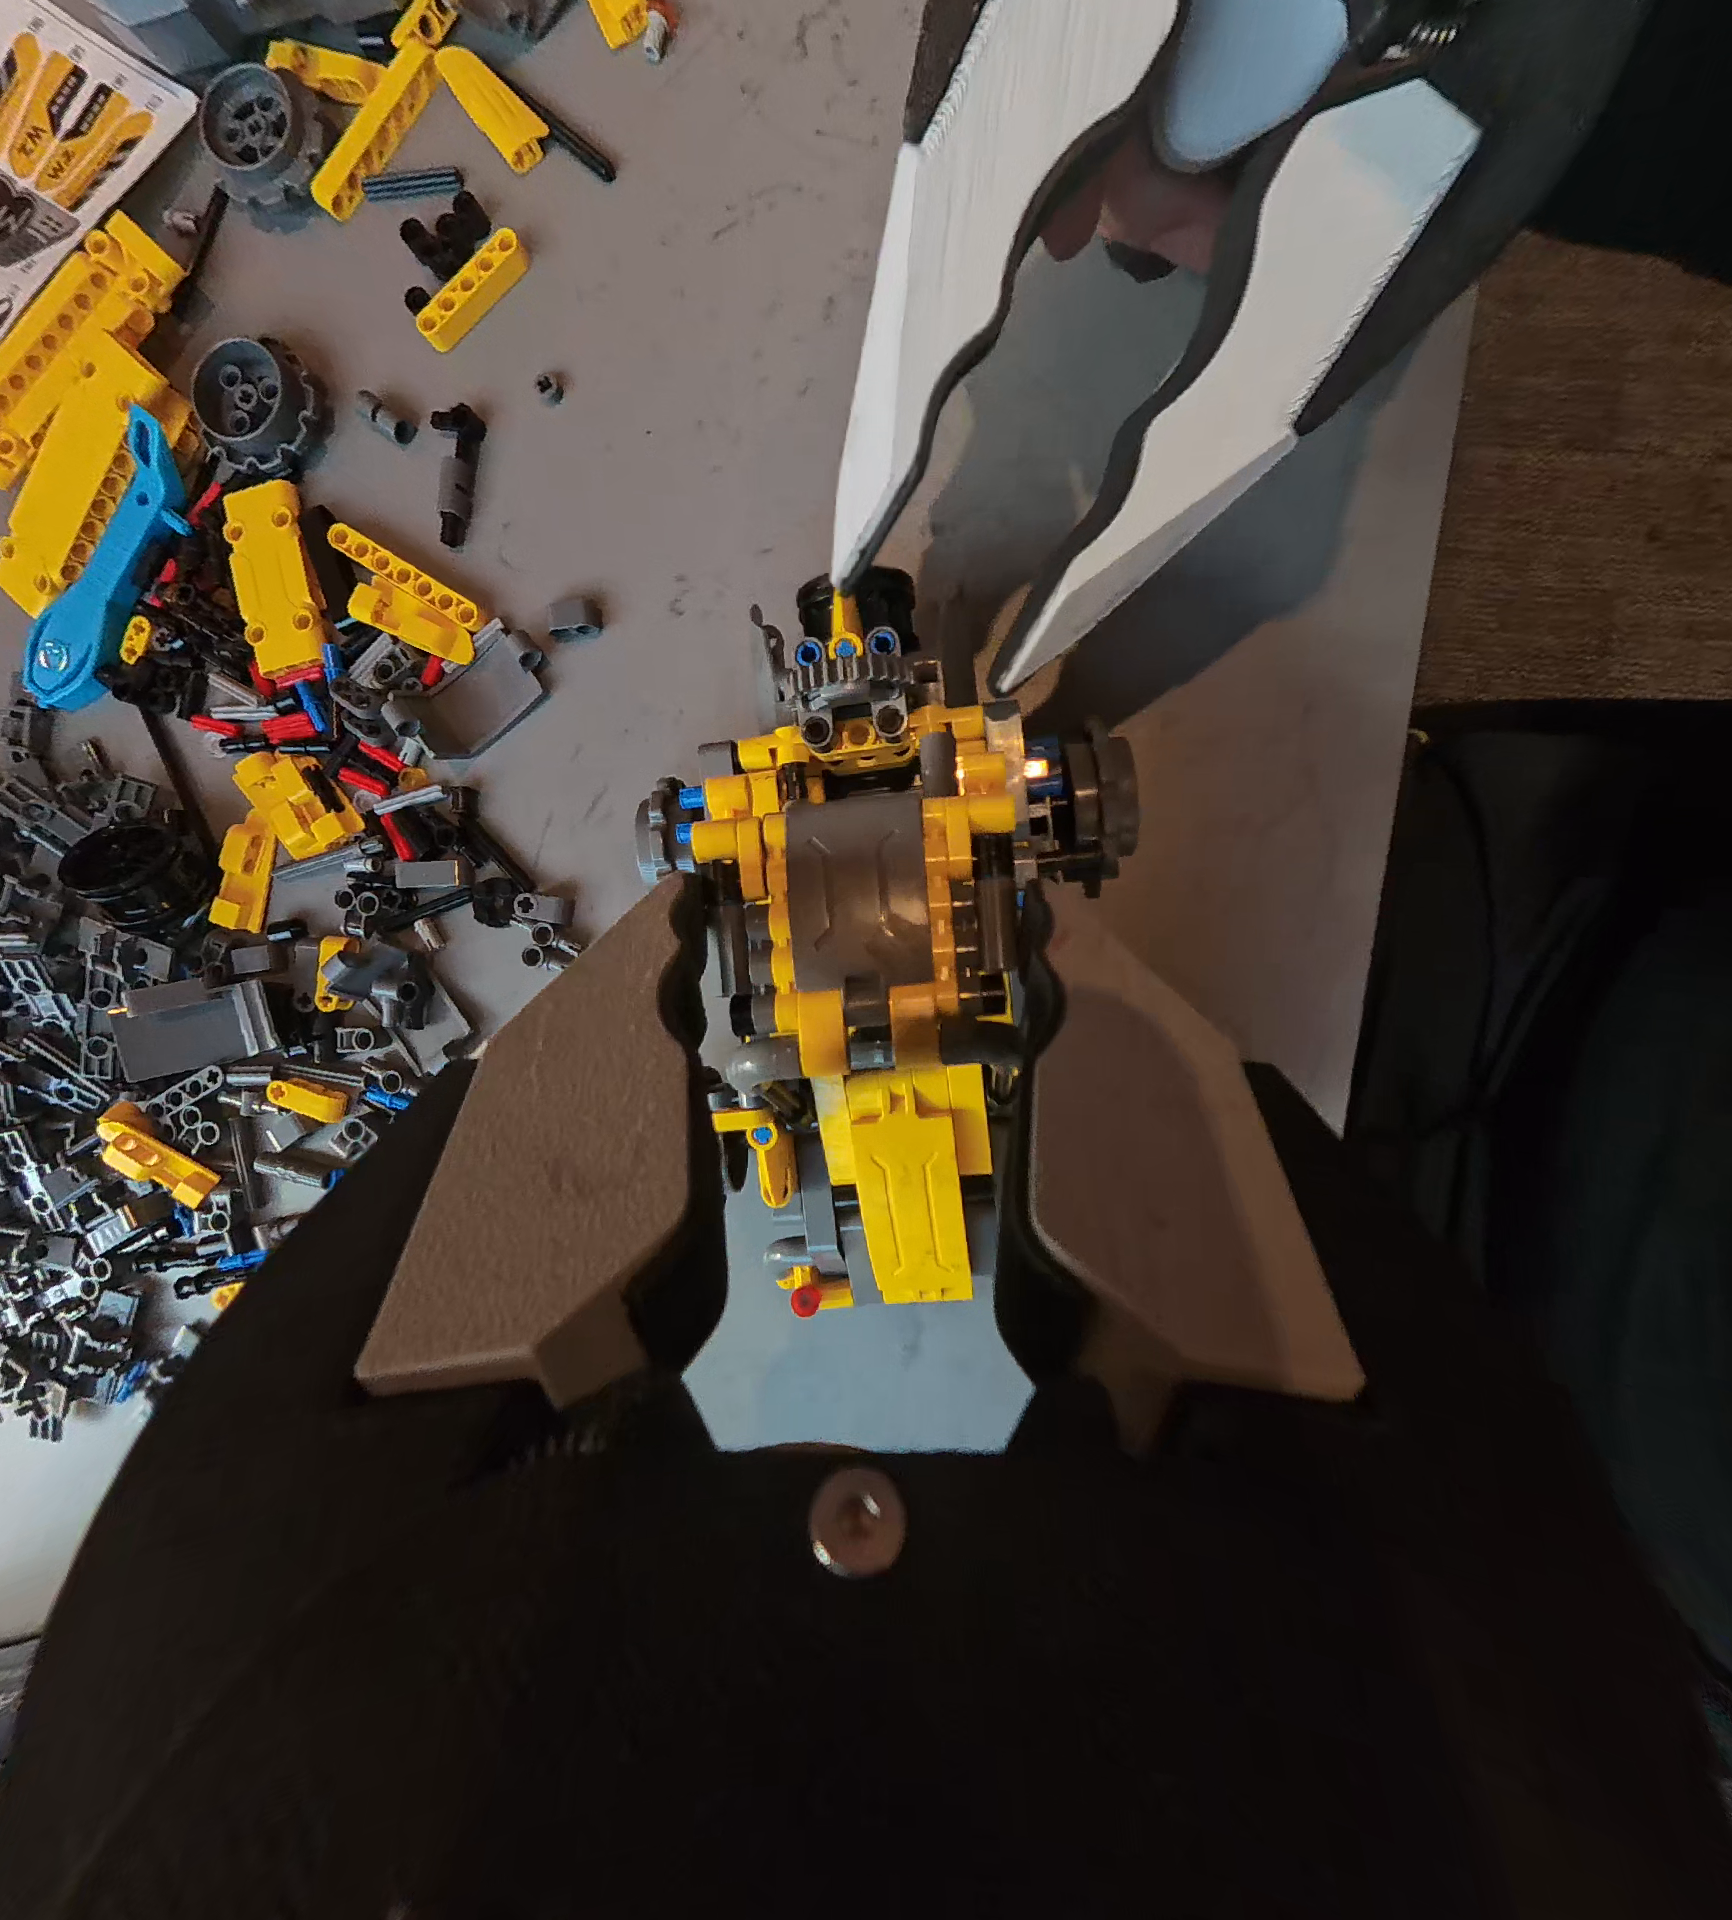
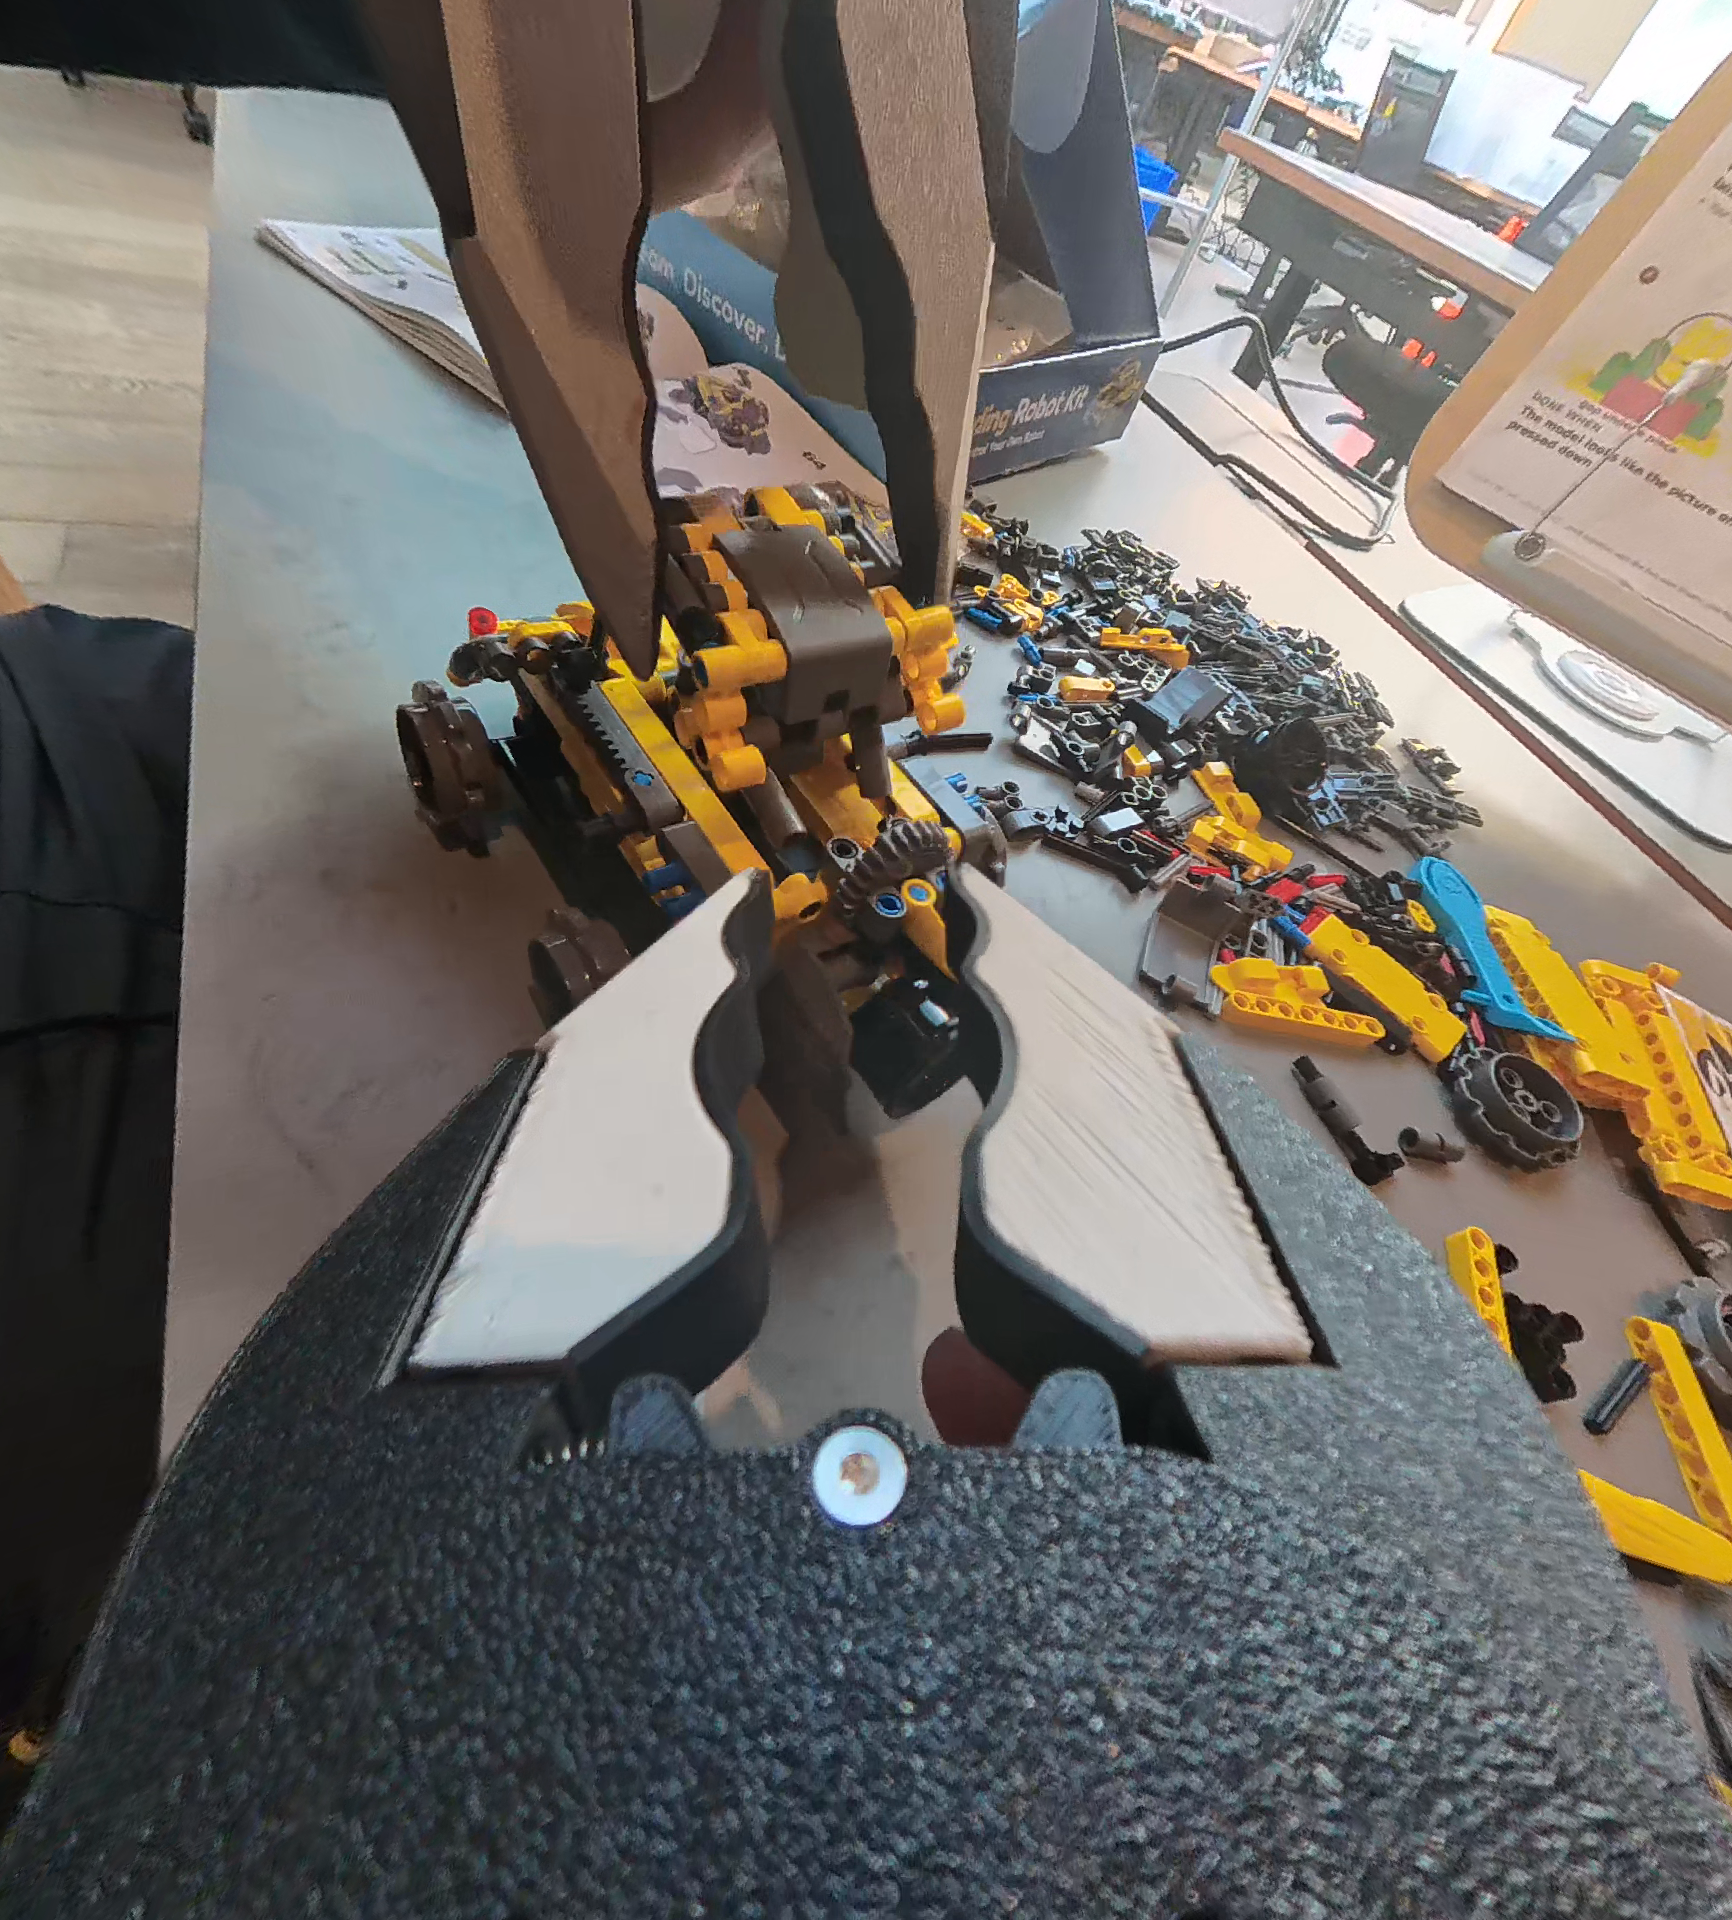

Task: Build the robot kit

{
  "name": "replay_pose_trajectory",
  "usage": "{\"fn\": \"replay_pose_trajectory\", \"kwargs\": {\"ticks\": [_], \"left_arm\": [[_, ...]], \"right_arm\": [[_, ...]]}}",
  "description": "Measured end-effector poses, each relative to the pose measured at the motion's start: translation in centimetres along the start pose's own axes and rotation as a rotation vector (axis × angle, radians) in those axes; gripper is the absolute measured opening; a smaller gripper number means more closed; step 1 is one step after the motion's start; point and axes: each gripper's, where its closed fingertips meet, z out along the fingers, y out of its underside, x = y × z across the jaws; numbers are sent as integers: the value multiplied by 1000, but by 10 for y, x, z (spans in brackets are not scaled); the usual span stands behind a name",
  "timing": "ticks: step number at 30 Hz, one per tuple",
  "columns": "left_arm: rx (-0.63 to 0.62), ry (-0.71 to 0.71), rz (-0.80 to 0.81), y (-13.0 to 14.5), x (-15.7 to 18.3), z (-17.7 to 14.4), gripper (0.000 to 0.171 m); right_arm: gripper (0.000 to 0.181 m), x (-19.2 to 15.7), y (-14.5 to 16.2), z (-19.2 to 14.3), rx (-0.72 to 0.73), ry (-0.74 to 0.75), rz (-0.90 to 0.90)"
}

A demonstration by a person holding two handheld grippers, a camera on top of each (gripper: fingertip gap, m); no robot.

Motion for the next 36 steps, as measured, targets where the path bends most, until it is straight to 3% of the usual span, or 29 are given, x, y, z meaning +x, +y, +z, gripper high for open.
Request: {"fn": "replay_pose_trajectory", "kwargs": {"ticks": [2,4,9,19,23,29,31,33,35,36], "left_arm": [[-17,8,-4,0,0,0,57],[-33,6,0,0,0,0,57],[-5,16,6,-1,1,0,56],[-14,23,-36,0,-4,6,59],[-24,-27,-50,-1,-9,10,58],[-11,-112,-71,-3,-15,7,56],[16,-158,-108,-2,-20,8,56],[18,-182,-131,2,-21,8,63],[50,-199,-145,4,-21,0,84],[93,-204,-165,3,-20,-9,82]], "right_arm": [[30,-3,-8,0,32,-16,6],[17,-12,-16,1,58,-43,-30],[0,-19,-7,17,-32,-45,-94],[7,-17,-5,10,-78,-20,-84],[11,-13,-7,-5,-18,-19,41],[9,-14,-1,1,-49,48,42],[16,-14,-2,5,-41,62,68],[21,-17,0,10,-54,68,73],[17,-21,4,10,-69,74,60],[17,-21,5,8,-73,81,58]]}}
